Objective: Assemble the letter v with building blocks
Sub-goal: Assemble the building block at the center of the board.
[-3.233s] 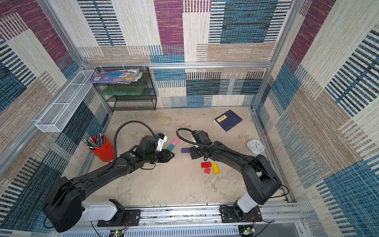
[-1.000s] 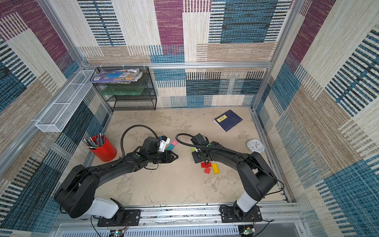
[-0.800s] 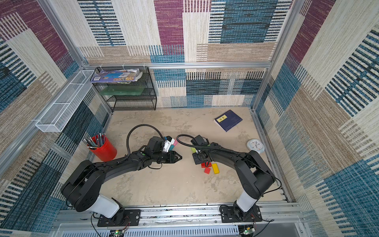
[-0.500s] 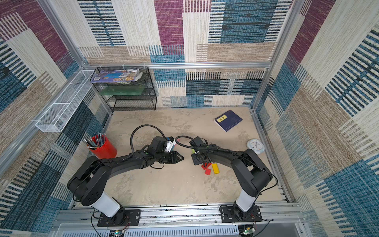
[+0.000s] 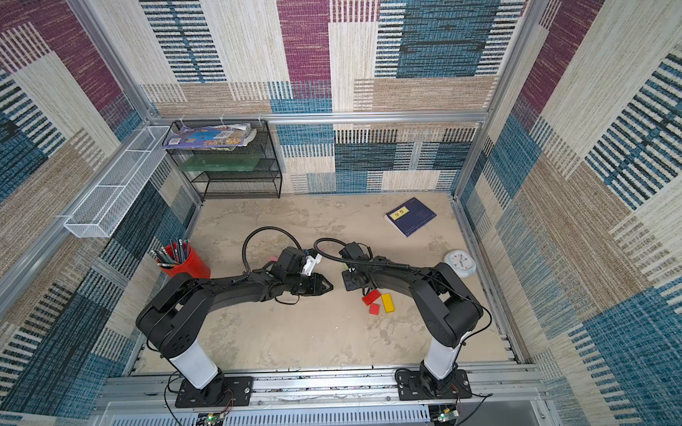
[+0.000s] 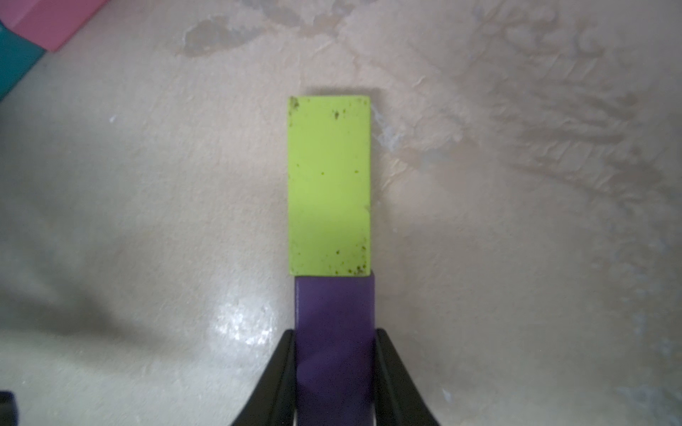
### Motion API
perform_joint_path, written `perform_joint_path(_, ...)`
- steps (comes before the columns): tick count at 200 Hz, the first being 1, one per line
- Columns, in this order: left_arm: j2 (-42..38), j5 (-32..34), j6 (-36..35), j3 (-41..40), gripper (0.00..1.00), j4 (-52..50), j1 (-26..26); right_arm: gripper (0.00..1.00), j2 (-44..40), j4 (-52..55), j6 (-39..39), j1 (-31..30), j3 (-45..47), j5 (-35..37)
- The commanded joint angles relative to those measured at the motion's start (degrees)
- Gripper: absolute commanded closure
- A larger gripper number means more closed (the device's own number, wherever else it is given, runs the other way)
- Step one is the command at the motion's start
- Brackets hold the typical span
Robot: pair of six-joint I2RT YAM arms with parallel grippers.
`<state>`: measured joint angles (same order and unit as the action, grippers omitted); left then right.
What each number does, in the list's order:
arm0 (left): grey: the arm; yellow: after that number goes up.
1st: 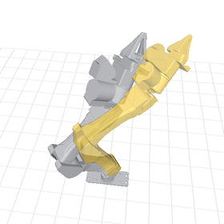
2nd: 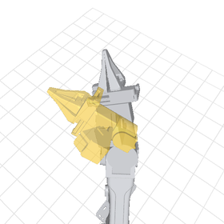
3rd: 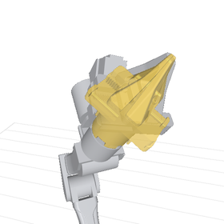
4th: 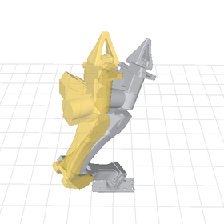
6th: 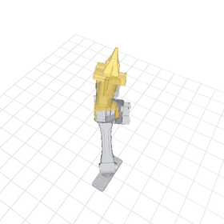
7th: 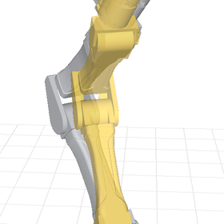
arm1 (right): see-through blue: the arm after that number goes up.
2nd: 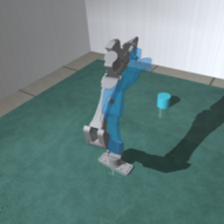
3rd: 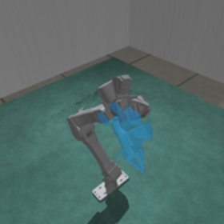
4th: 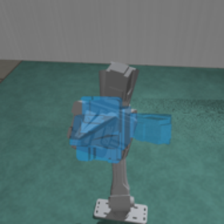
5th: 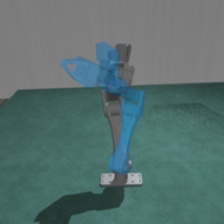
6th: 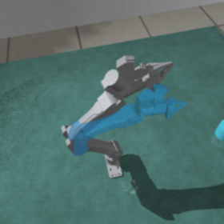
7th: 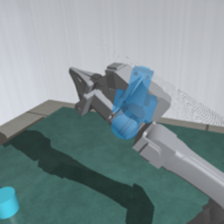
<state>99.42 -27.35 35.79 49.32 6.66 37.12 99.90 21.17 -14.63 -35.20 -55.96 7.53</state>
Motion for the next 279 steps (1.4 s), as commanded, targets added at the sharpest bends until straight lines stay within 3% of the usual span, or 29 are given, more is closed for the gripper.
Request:
perform_joint_path(1,0.9,-0.5,1.0,0.8,0.59,1.1,0.2,0.72,0.7,4.4,1.9,0.3,0.0,0.4)
perform_joint_path(122,7.3,-0.2,2.0,5.0,0.63,0.8,1.8,0.67,1.6,3.4,2.1,0.7,-0.8,-3.2)
perform_joint_path(279,6.5,1.3,2.8,4.7,0.63,0.5,1.9,0.67,1.7,2.8,2.3,0.6,-0.2,-3.7)
